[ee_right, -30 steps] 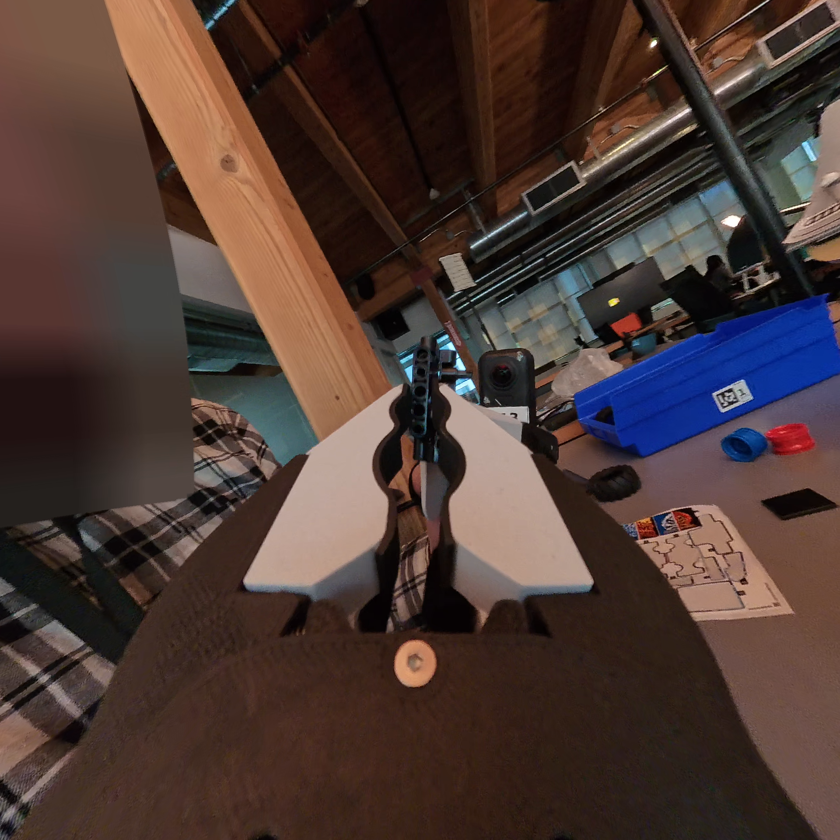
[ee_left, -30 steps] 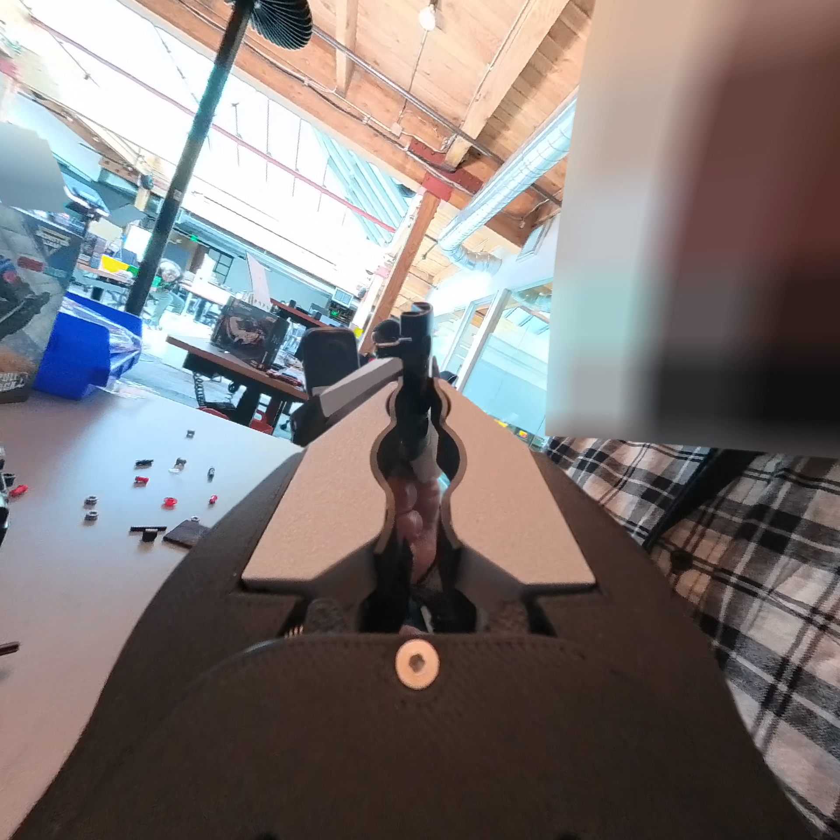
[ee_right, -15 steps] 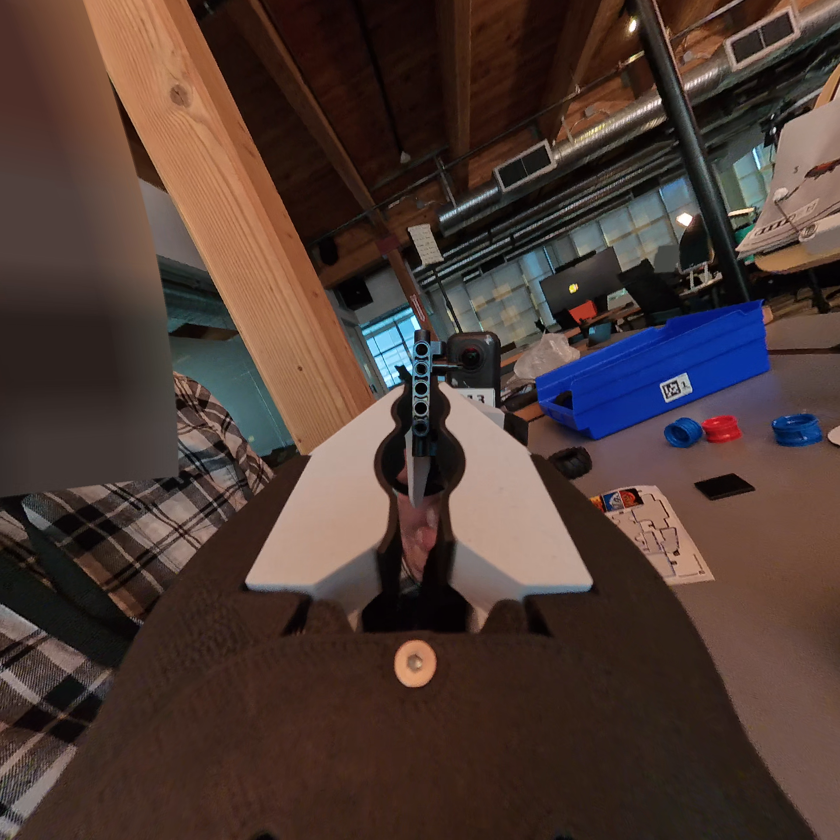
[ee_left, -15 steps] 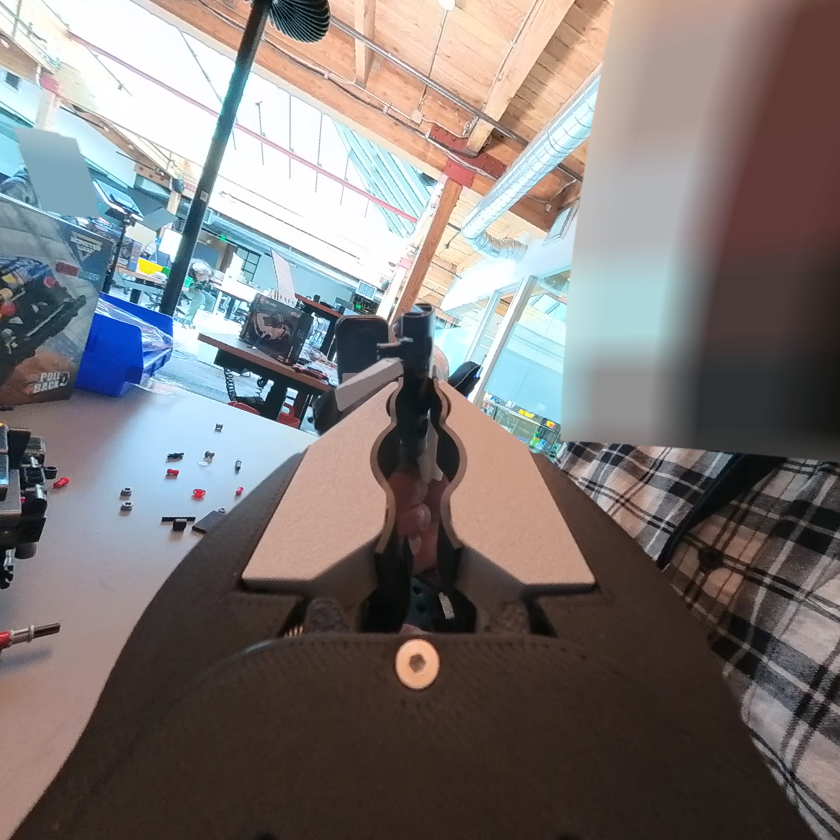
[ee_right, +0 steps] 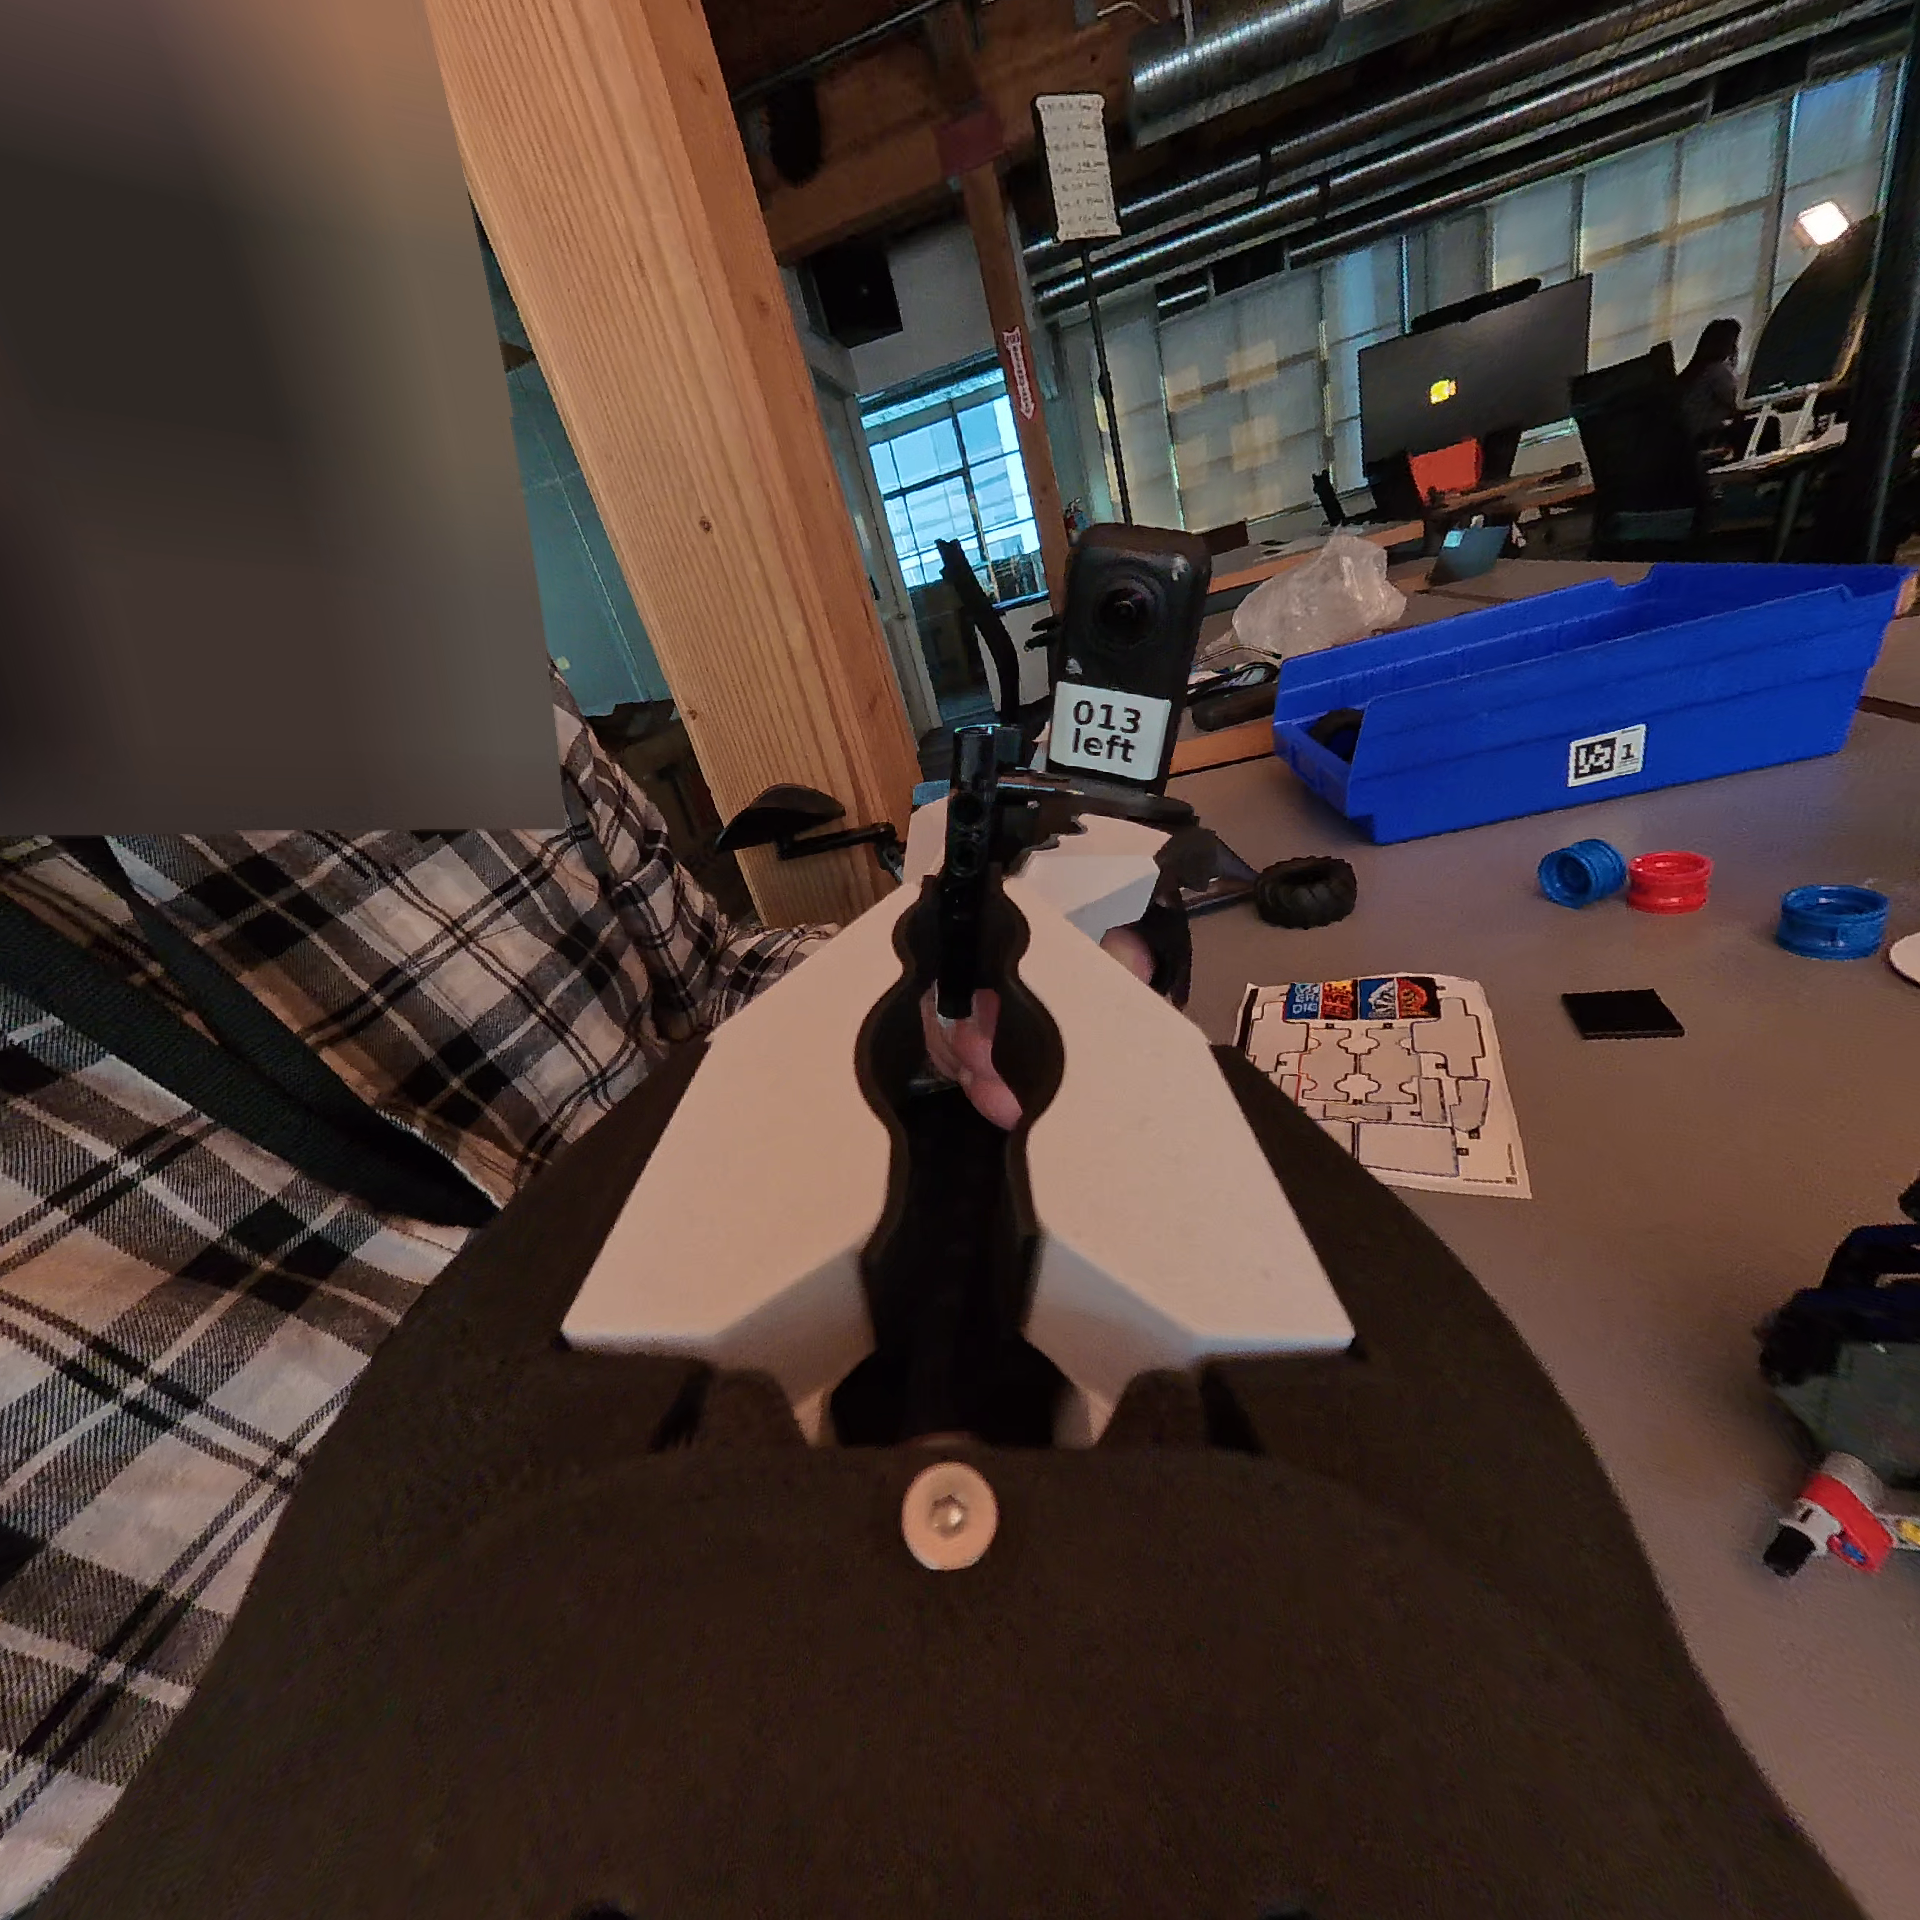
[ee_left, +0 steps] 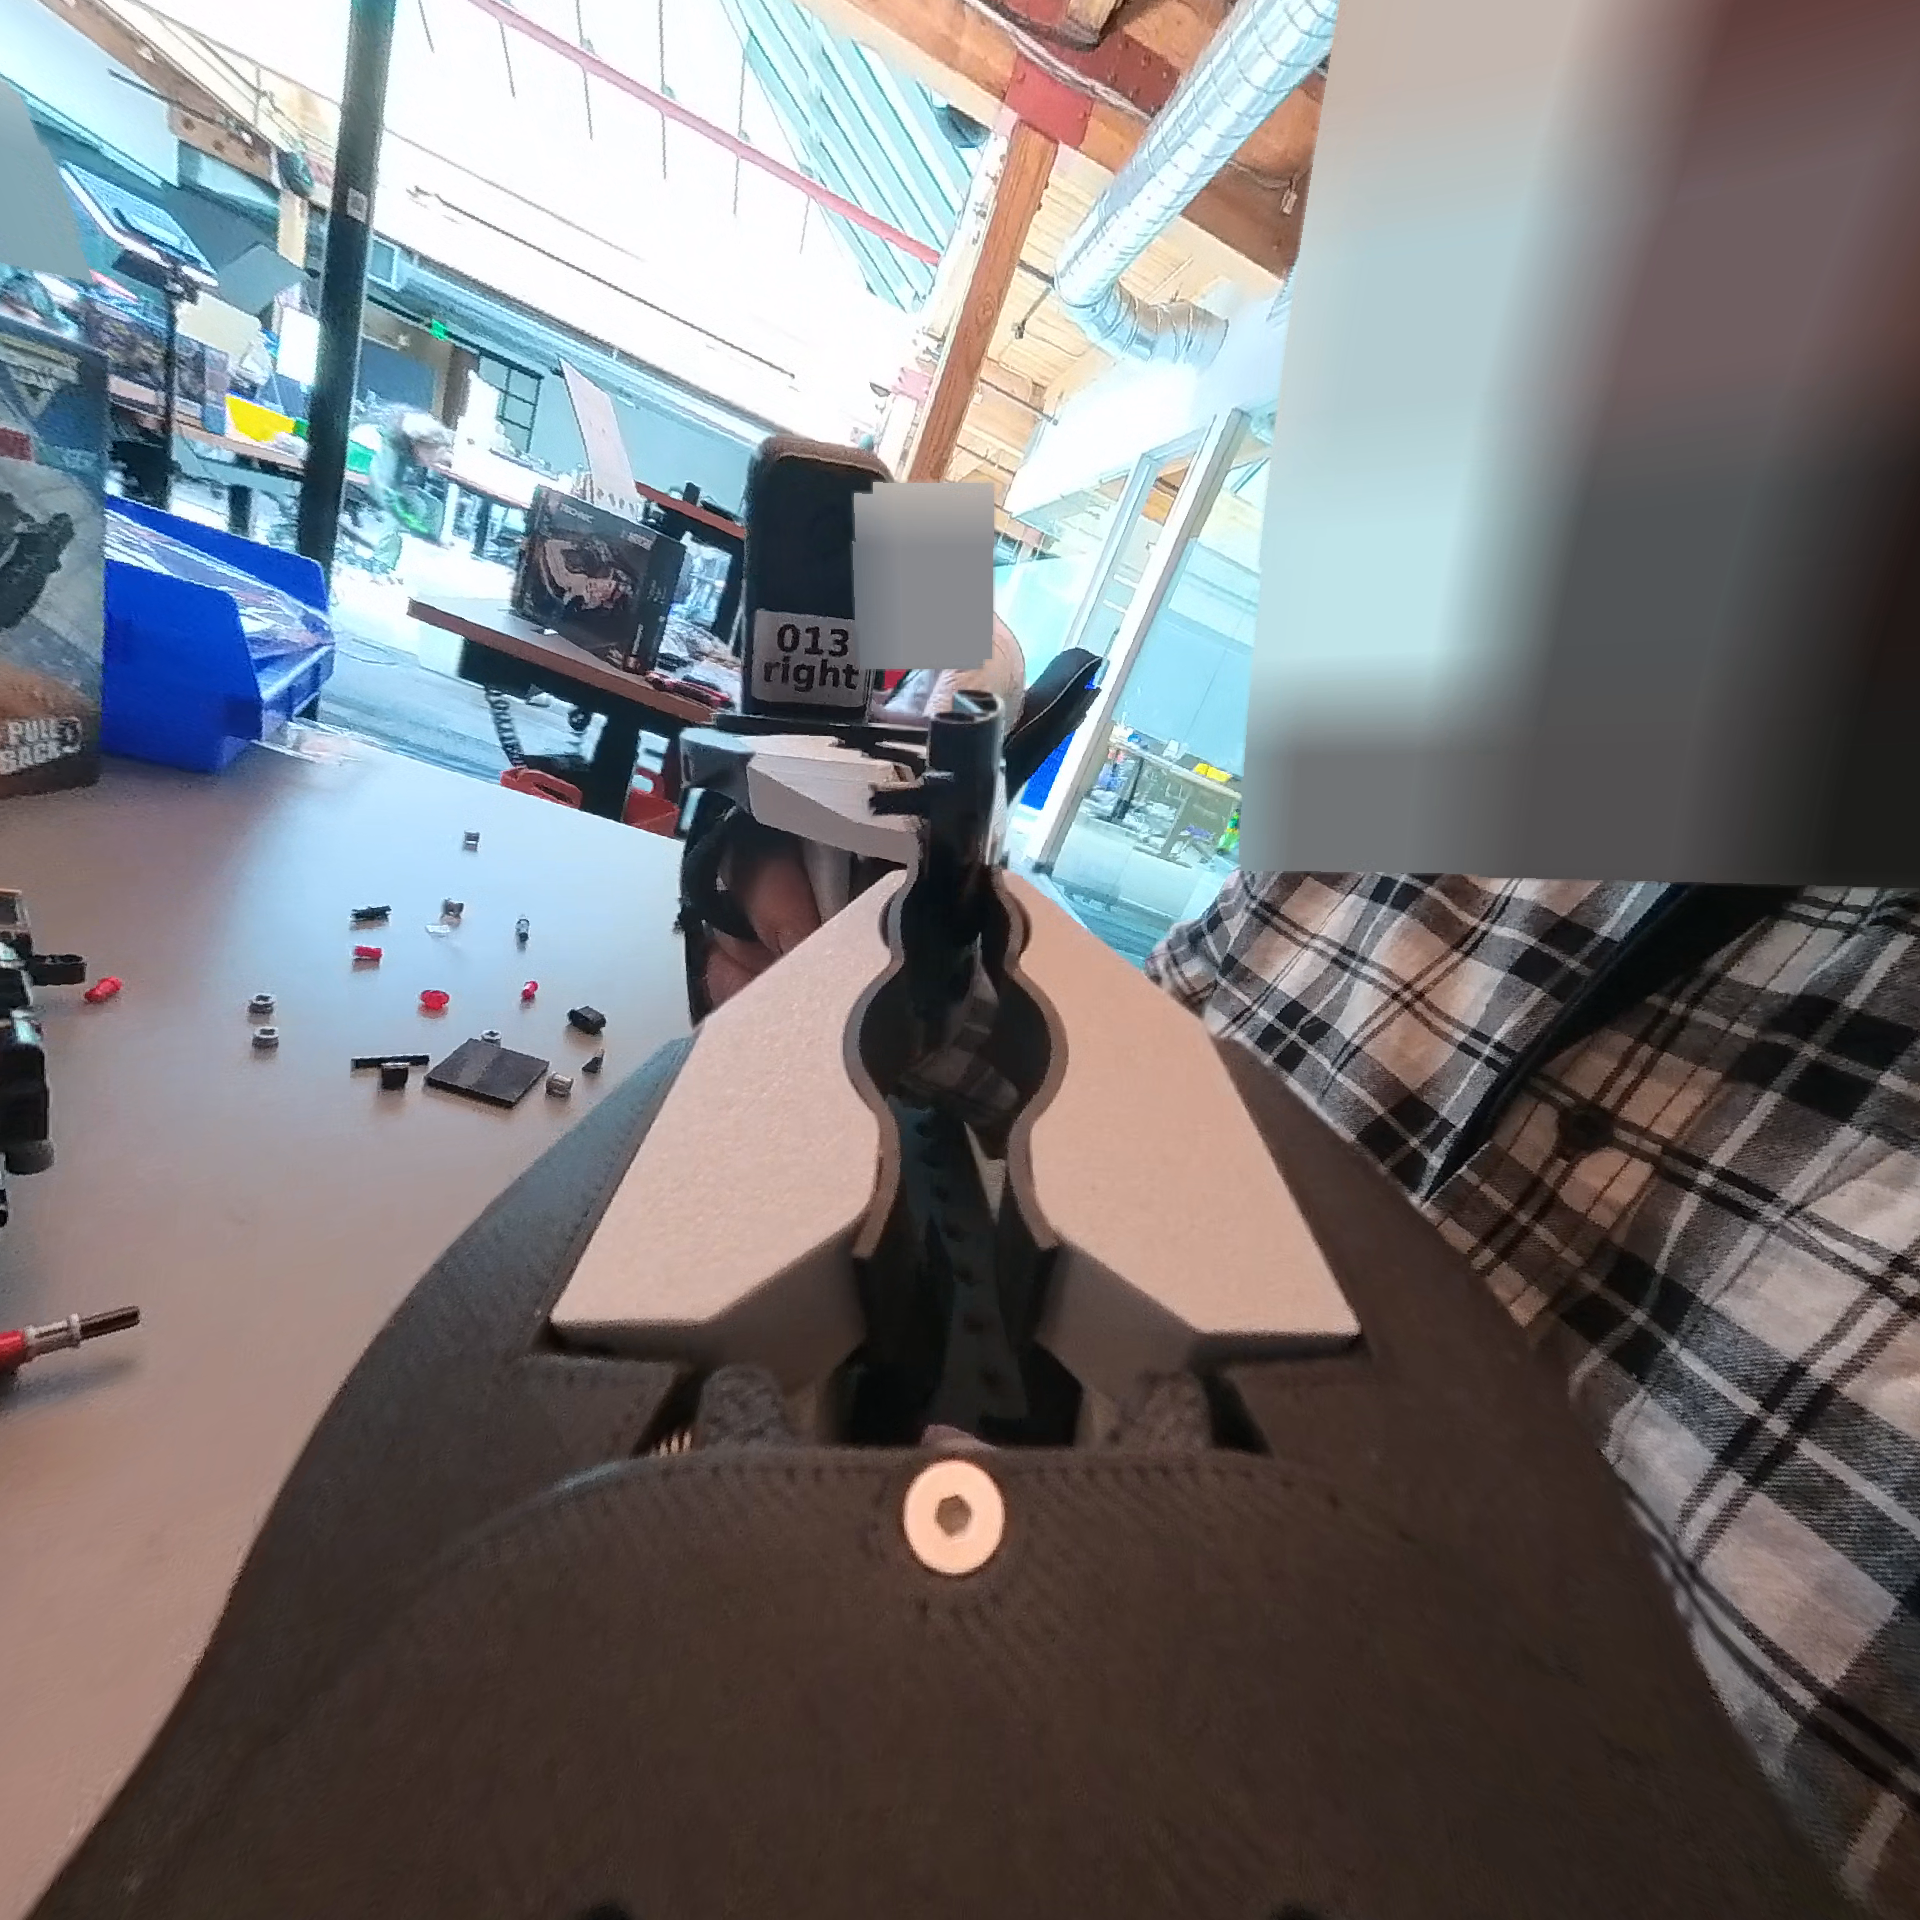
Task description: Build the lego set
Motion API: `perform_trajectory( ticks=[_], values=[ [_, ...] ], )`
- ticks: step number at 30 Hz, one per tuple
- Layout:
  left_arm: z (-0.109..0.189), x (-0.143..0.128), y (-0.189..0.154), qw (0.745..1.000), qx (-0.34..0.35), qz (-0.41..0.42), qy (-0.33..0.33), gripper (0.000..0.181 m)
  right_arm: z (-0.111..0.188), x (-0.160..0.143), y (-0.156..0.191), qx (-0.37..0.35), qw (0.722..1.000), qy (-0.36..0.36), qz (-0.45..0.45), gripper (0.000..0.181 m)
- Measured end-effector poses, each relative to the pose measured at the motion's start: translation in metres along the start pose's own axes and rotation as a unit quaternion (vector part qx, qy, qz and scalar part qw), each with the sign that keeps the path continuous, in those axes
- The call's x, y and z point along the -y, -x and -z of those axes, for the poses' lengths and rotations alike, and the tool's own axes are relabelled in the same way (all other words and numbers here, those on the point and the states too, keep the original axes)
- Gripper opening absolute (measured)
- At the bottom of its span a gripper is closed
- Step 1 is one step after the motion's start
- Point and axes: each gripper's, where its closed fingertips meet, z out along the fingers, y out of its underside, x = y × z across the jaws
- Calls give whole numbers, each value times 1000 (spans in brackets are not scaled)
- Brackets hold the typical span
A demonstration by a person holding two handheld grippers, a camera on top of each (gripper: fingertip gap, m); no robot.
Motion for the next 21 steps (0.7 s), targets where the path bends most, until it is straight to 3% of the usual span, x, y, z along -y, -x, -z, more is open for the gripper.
perform_trajectory(
  ticks=[3, 4, 5, 6, 7, 10, 12, 15, 21],
  values=[
    [0, -5, 0, 1000, -4, 5, 11, 9, 3, -5, 1, 1, 1000, 26, 13, 6],
    [6, 2, -8, 999, -31, 5, -6, 8, 12, 6, 0, 4, 1000, 1, 7, 5],
    [26, 26, -7, 997, -38, 25, -67, 8, 33, 26, -8, -10, 999, -45, -6, 5],
    [48, 40, 5, 995, -3, 19, -102, 7, 56, 39, -20, -40, 996, -75, -9, 4],
    [49, 34, 11, 996, 16, 16, -86, 8, 60, 36, -27, -64, 996, -61, 1, 5],
    [10, -1, 6, 1000, -1, 24, -19, 9, 22, 17, -23, -46, 999, -29, -4, 5],
    [18, 13, 8, 997, -20, 46, -52, 8, 18, 18, -23, -19, 998, -47, -41, 5],
    [15, 10, 5, 998, -23, 39, -41, 8, 8, 3, -22, -20, 998, -3, -55, 5],
    [20, 12, 12, 999, -5, 26, -46, 8, 1, -5, -20, -5, 995, 3, -97, 5]
  ],
)
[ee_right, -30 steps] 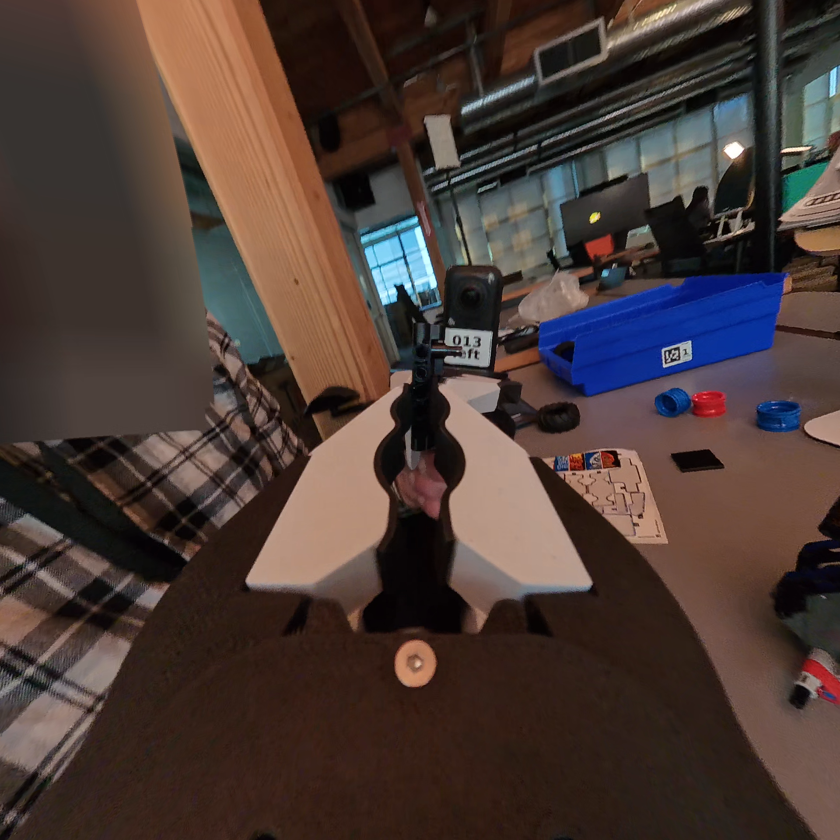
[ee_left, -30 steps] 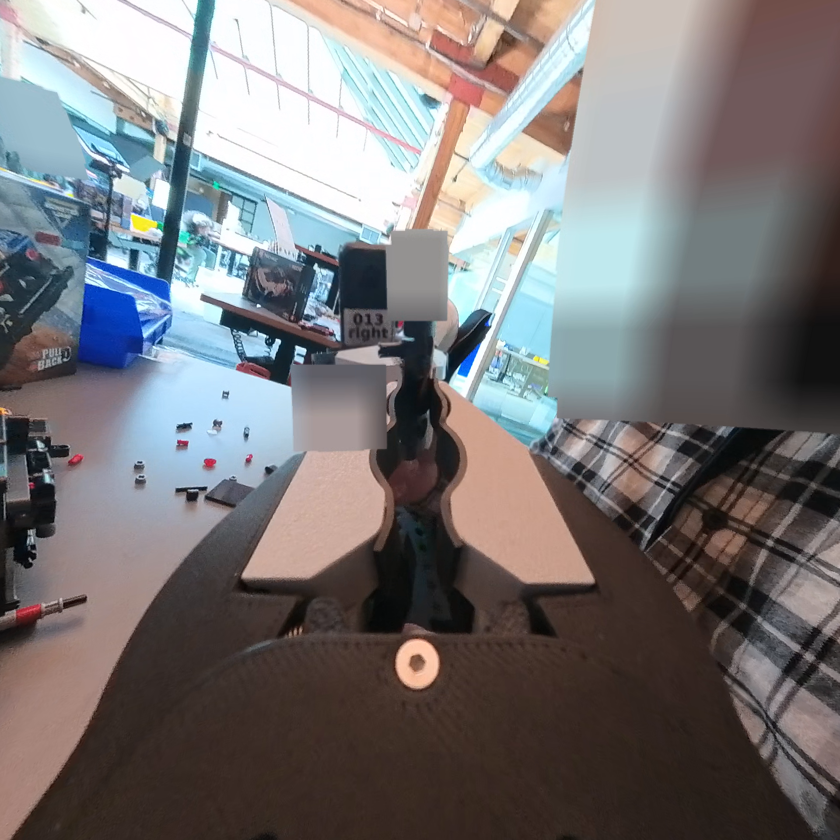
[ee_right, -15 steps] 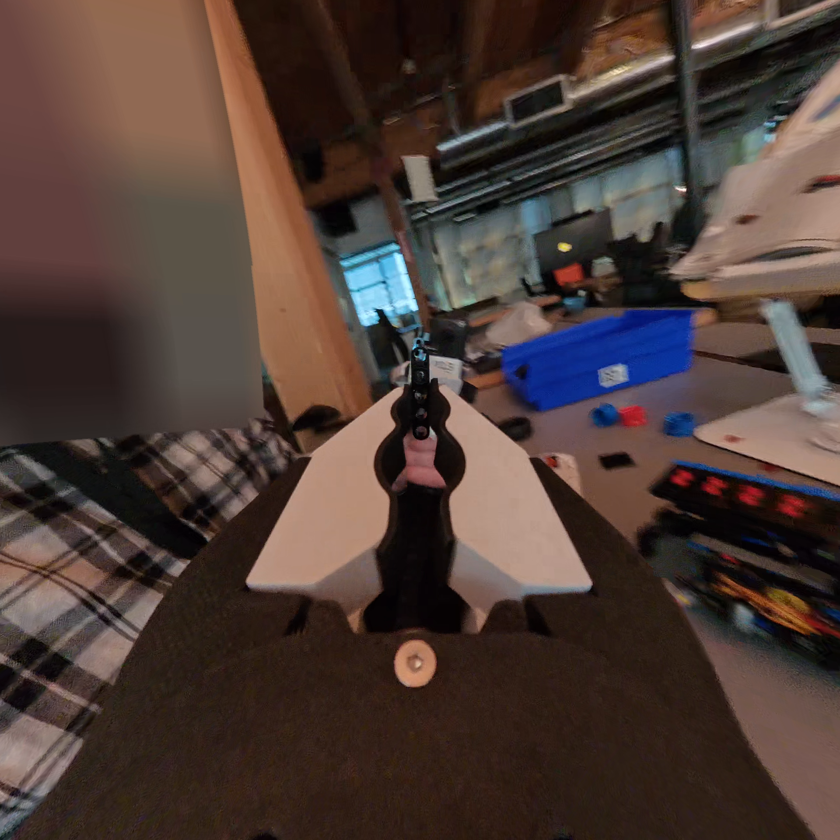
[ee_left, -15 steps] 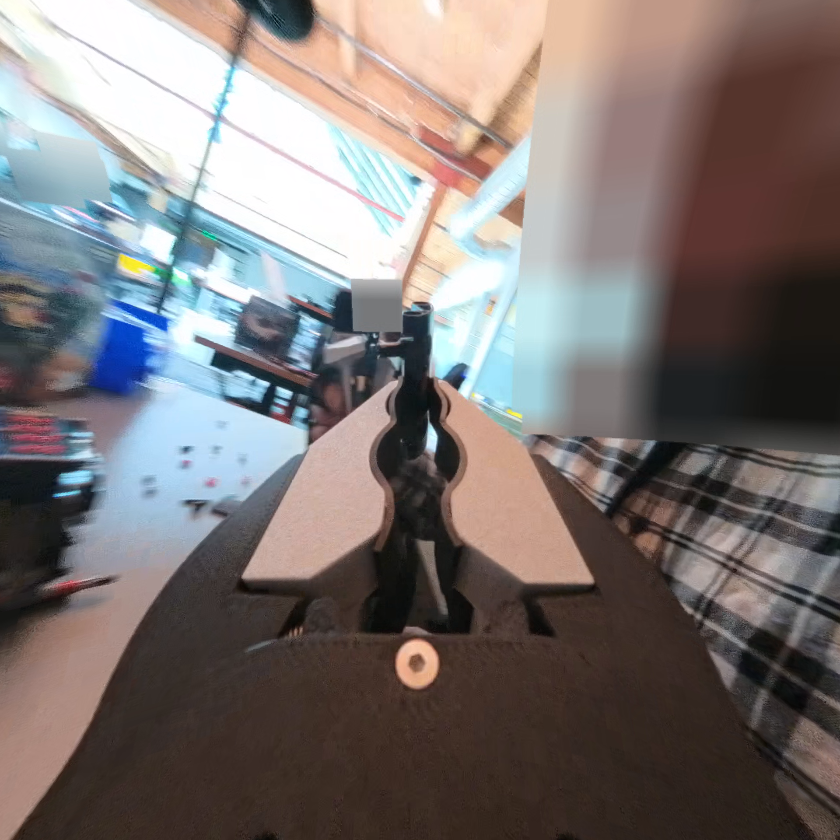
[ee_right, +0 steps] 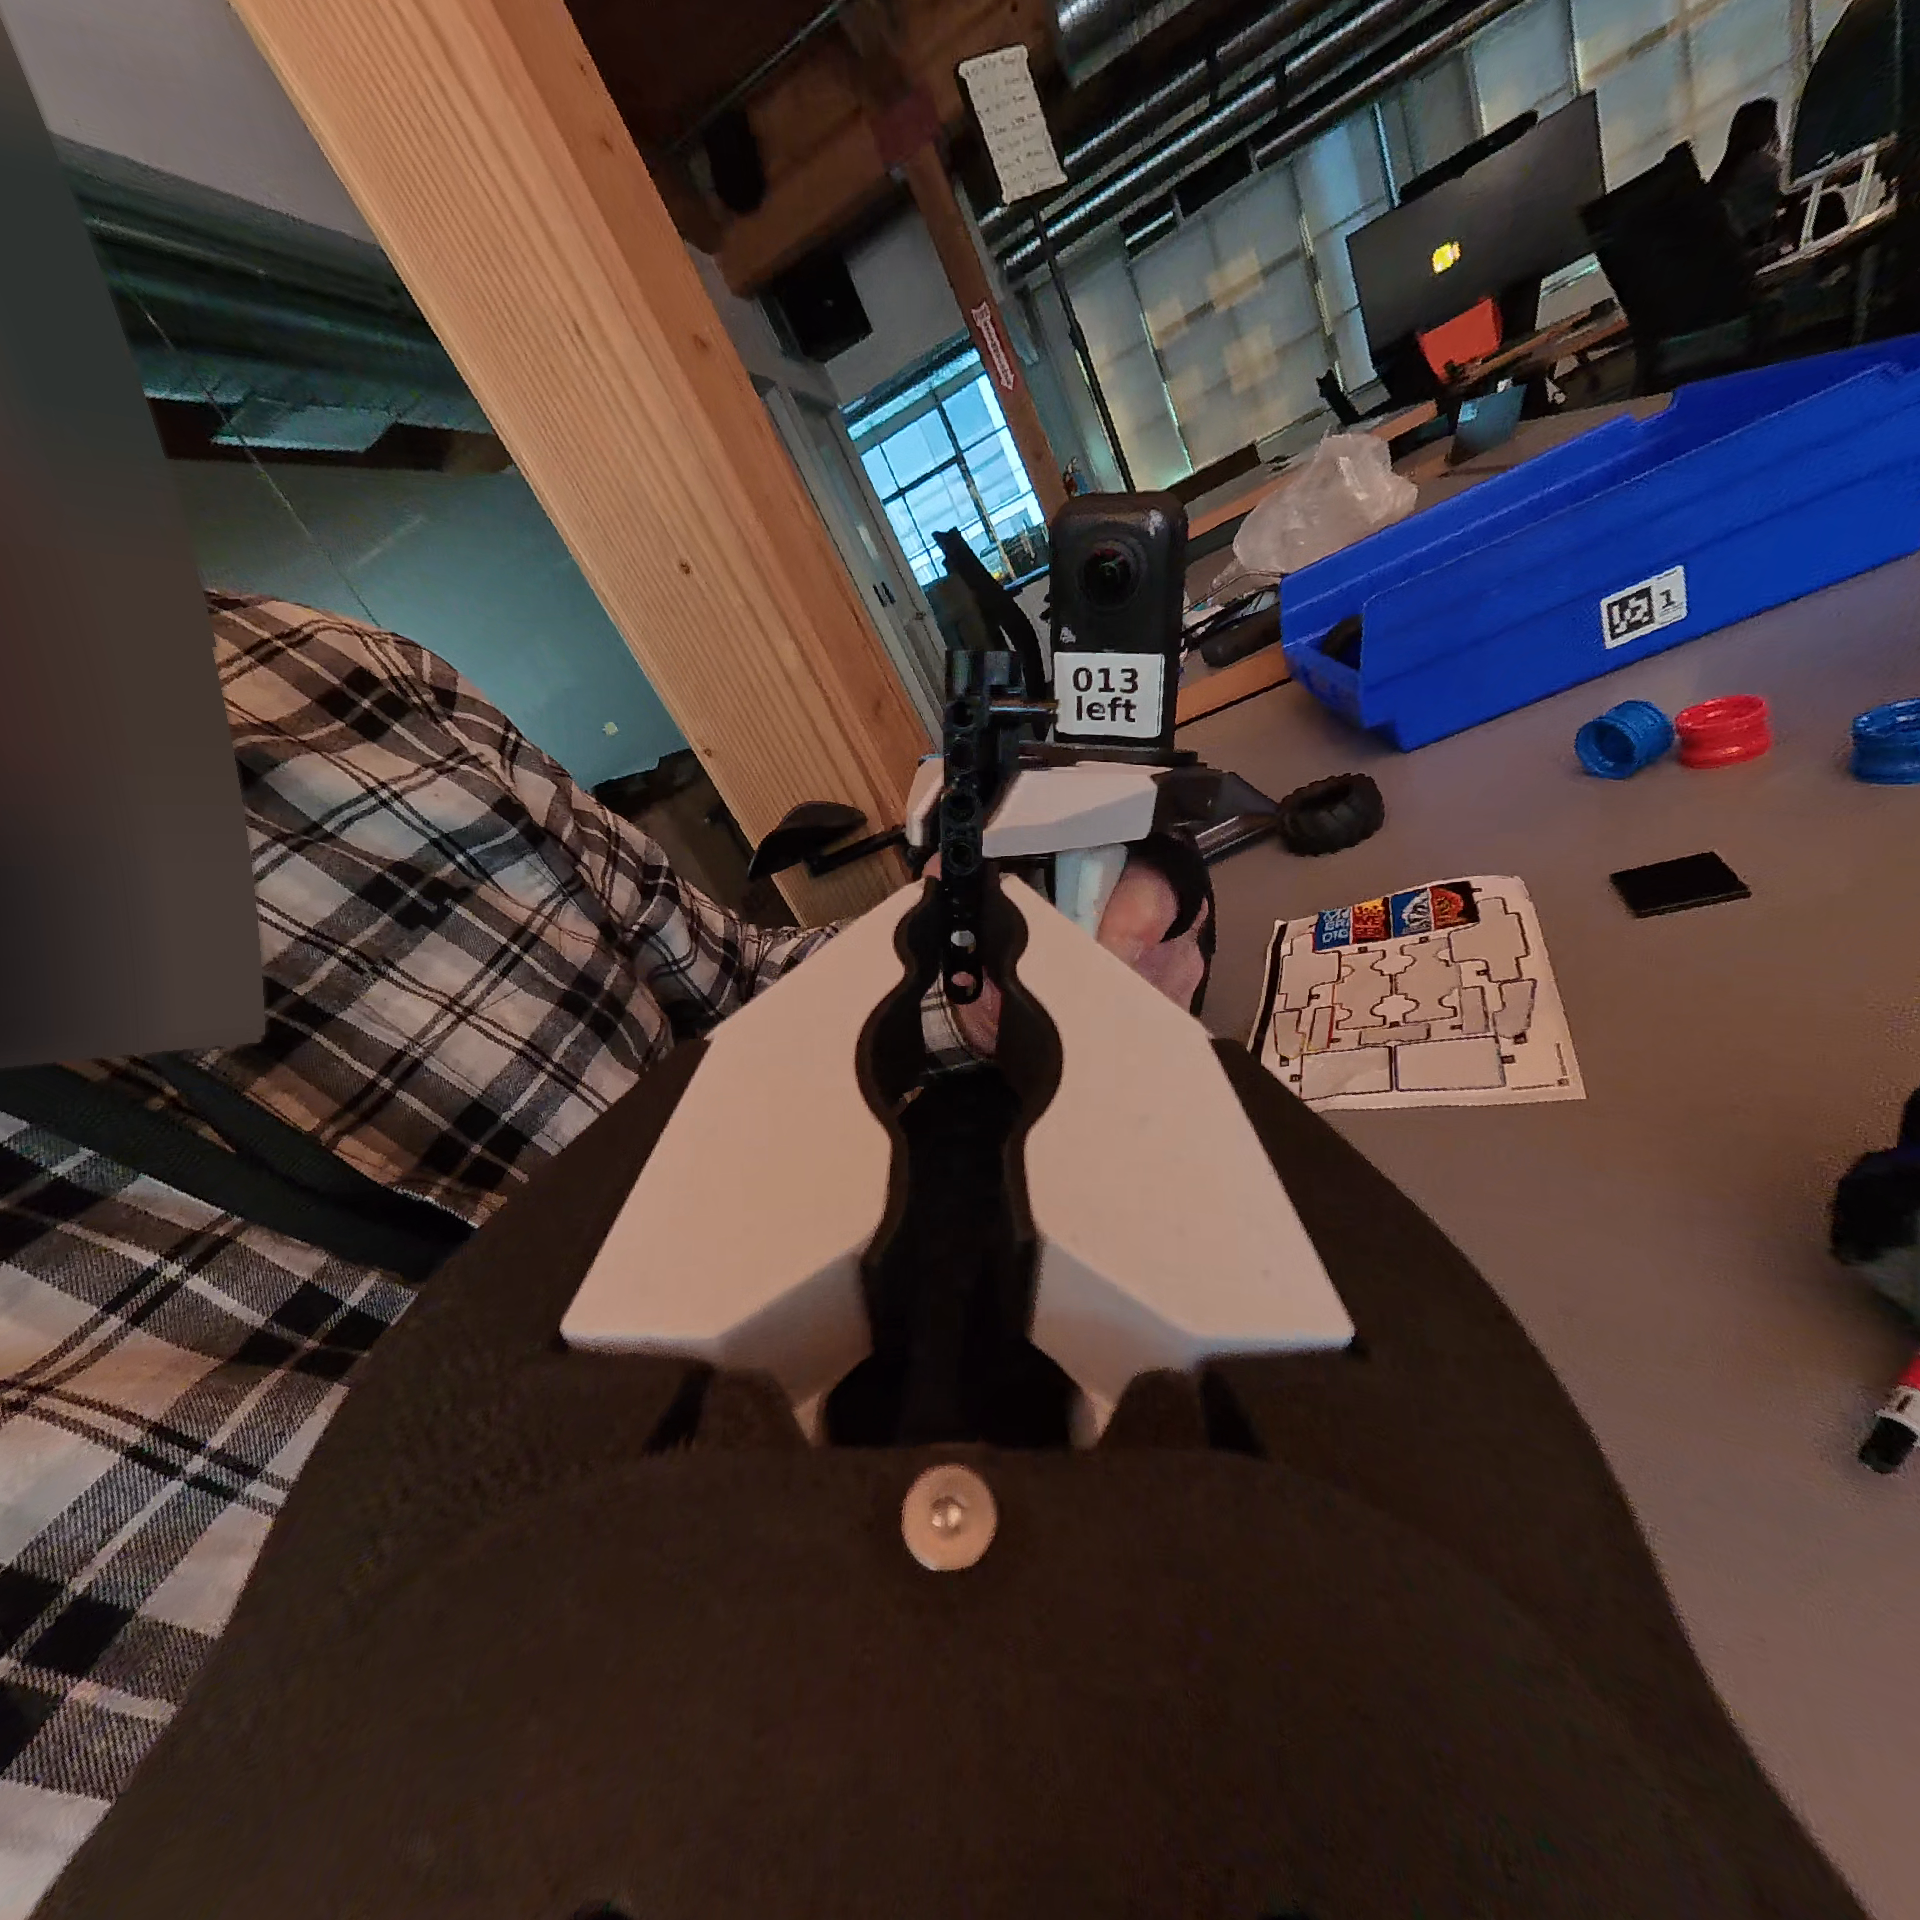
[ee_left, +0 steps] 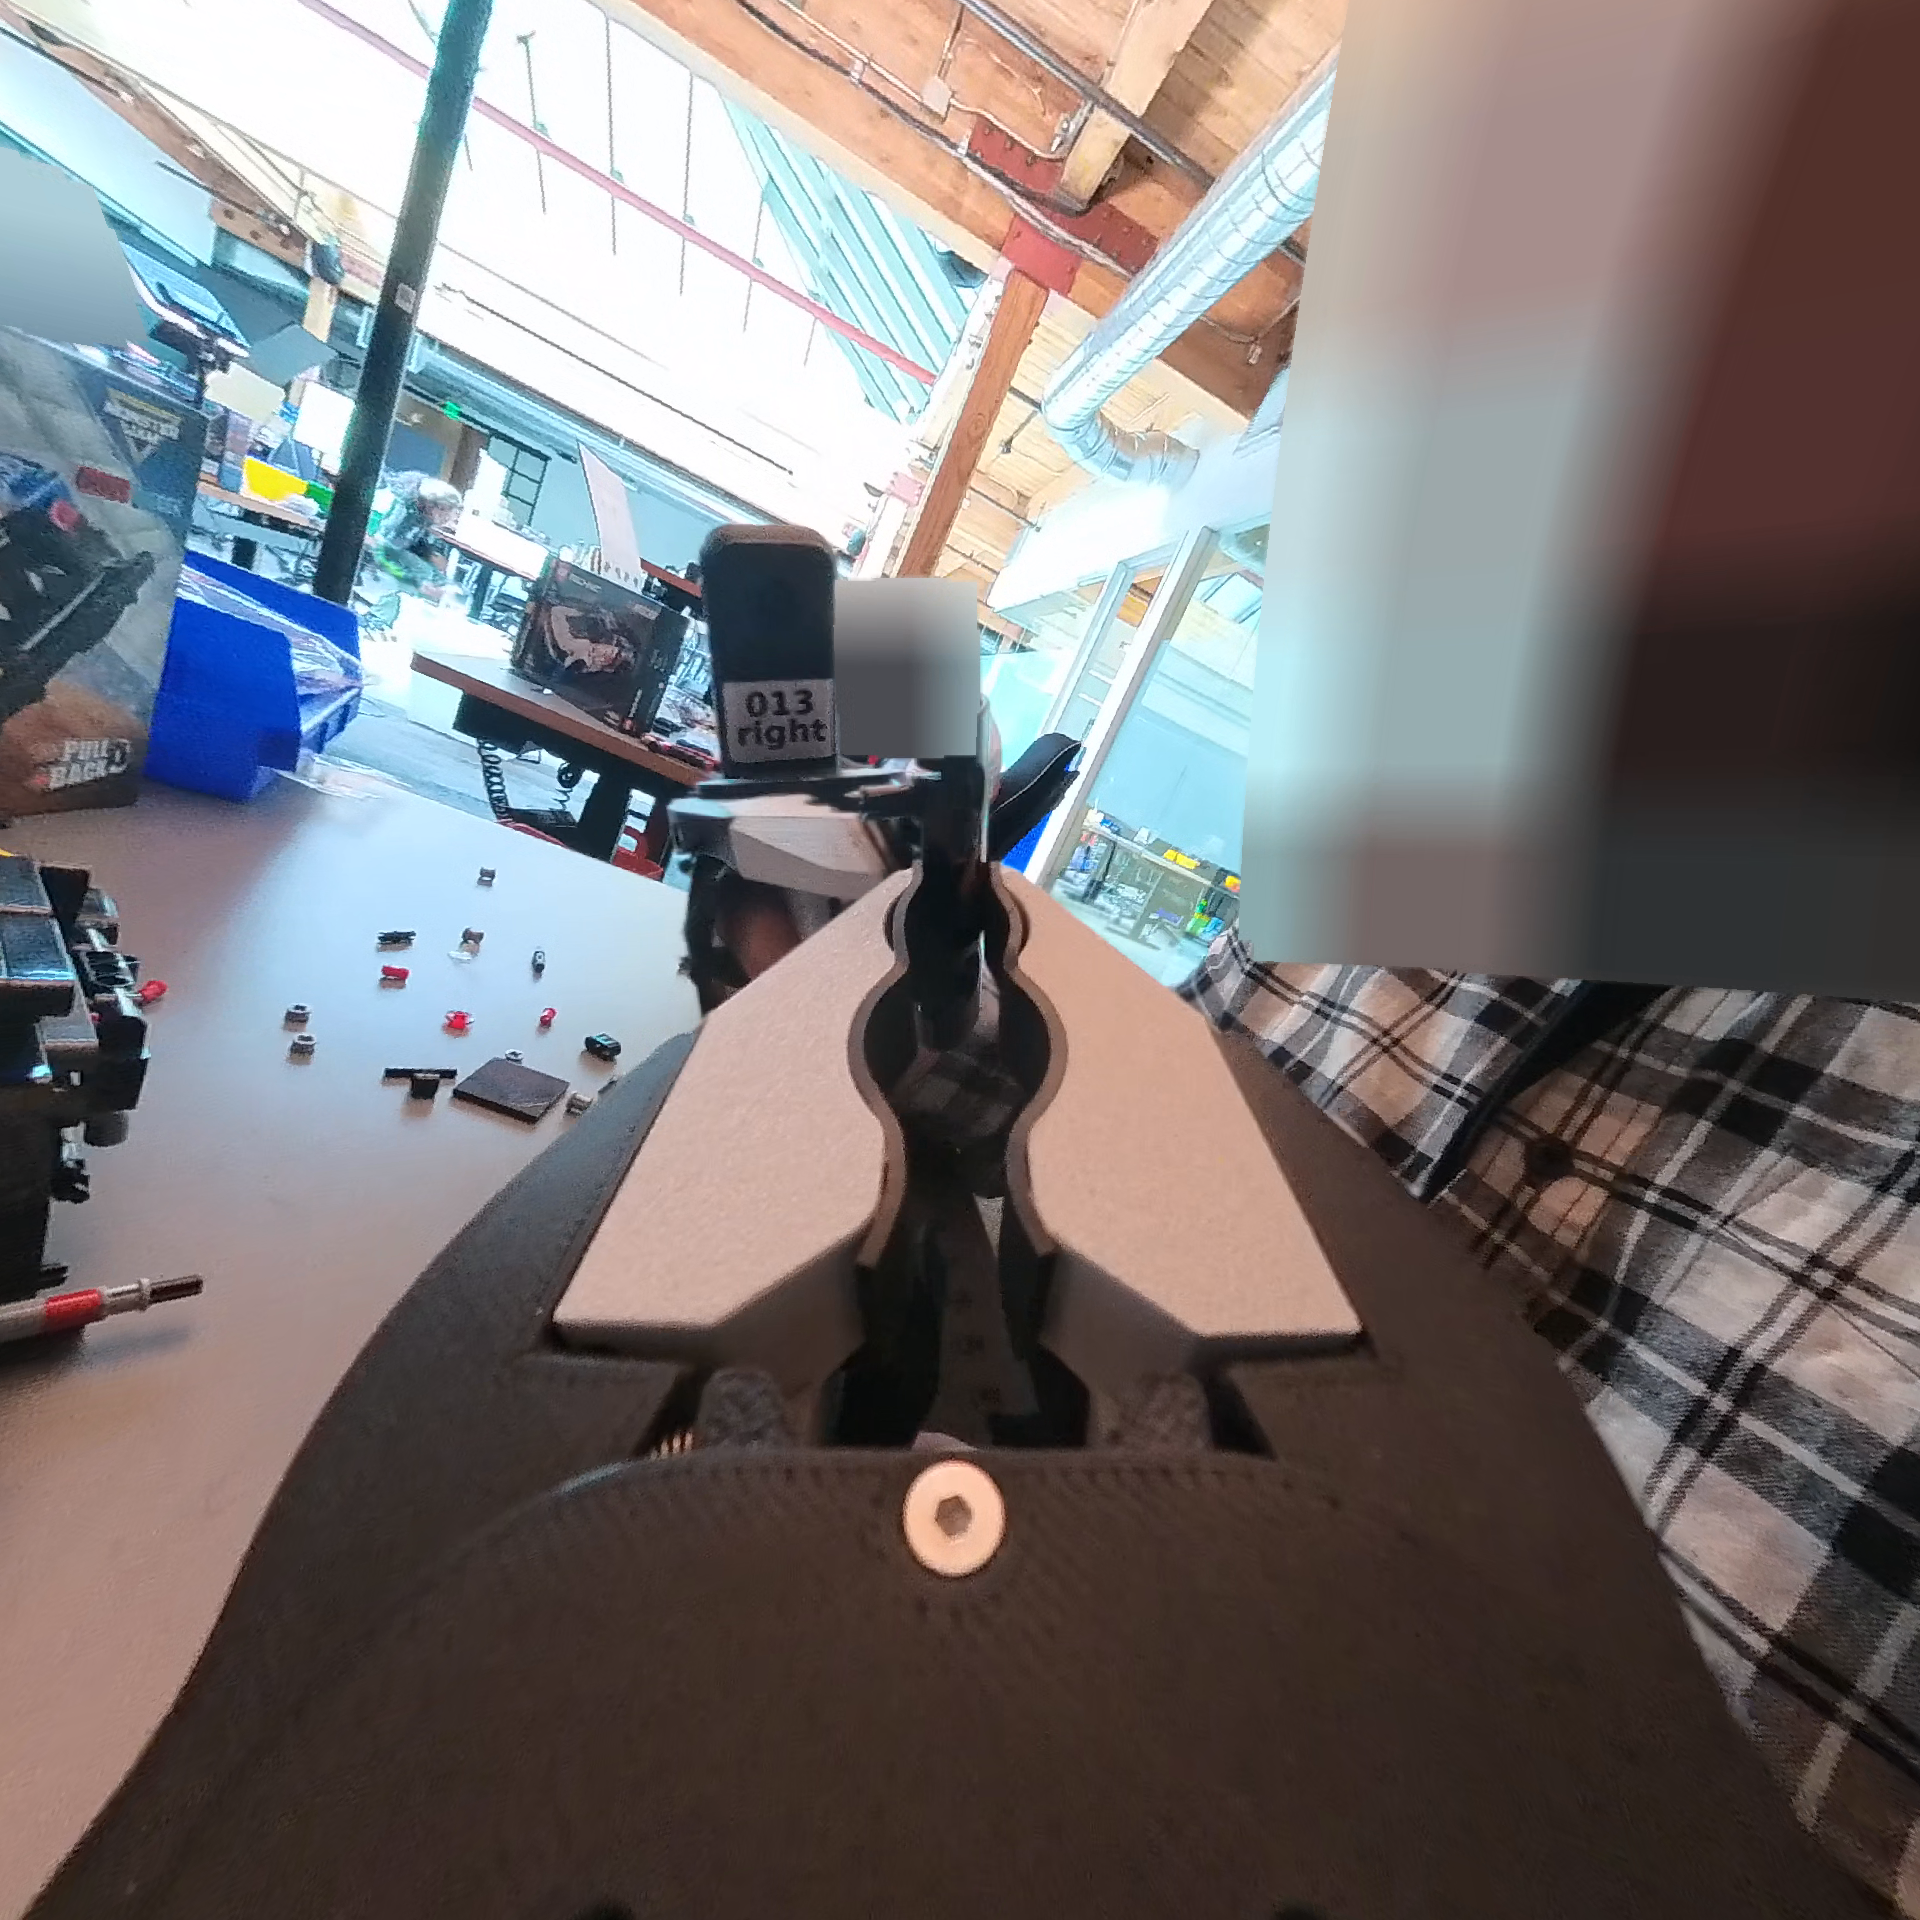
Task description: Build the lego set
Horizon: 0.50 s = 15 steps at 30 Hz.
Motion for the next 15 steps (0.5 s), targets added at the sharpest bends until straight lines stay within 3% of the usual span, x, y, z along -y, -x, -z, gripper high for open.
perform_trajectory(
  ticks=[15],
  values=[
    [-1, -3, 0, 1000, 4, -19, 1, 8, -9, 5, 4, -10, 1000, 12, -2, 5]
  ],
)
